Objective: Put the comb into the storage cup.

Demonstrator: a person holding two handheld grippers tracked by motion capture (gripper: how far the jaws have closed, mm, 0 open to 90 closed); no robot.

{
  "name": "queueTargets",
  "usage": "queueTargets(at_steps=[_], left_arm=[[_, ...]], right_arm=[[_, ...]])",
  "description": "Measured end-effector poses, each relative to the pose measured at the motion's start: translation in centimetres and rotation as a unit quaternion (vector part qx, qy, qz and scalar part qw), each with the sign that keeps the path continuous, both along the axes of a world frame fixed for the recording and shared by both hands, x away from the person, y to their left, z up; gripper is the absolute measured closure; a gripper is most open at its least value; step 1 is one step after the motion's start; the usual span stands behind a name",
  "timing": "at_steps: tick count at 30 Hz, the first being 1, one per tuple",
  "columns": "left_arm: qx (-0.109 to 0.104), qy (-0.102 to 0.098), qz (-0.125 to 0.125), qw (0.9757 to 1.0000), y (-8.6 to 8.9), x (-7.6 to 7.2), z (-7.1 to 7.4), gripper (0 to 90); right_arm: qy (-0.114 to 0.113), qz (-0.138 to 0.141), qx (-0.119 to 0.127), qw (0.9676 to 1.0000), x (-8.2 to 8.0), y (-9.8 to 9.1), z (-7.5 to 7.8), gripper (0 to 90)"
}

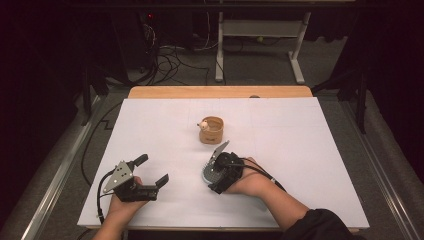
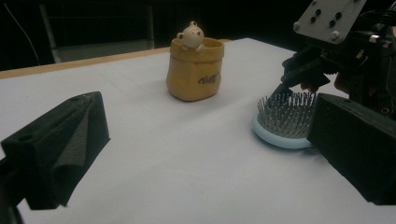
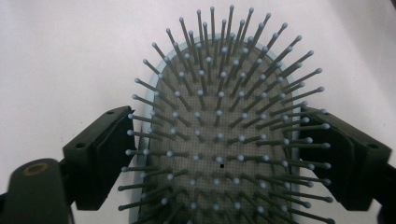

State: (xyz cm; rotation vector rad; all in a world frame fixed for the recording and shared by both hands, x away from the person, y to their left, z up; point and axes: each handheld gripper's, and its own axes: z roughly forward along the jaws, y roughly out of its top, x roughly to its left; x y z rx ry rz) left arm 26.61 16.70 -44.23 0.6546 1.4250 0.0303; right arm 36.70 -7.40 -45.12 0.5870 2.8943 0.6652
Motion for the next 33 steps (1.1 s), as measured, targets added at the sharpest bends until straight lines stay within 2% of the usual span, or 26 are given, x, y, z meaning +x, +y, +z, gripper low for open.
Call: queueTargets(at_steps=[5,20,33], left_arm=[[0.0,0.0,0.0,1.0,-0.02,0.0,0.0,0.1],[0.001,-0.001,-0.001,1.0,-0.1,-0.02,-0.01,0.1],[-0.002,0.001,0.0,1.0,-0.18,-0.09,0.04,0.1]], right_arm=[[0.0,0.006,-0.012,0.9999,0.03,-0.11,-0.15,17.2],[0.001,0.004,-0.009,0.9999,0.02,-0.03,-0.28,18.6],[0.003,0.004,-0.025,0.9997,0.08,0.23,-0.15,19.8]])
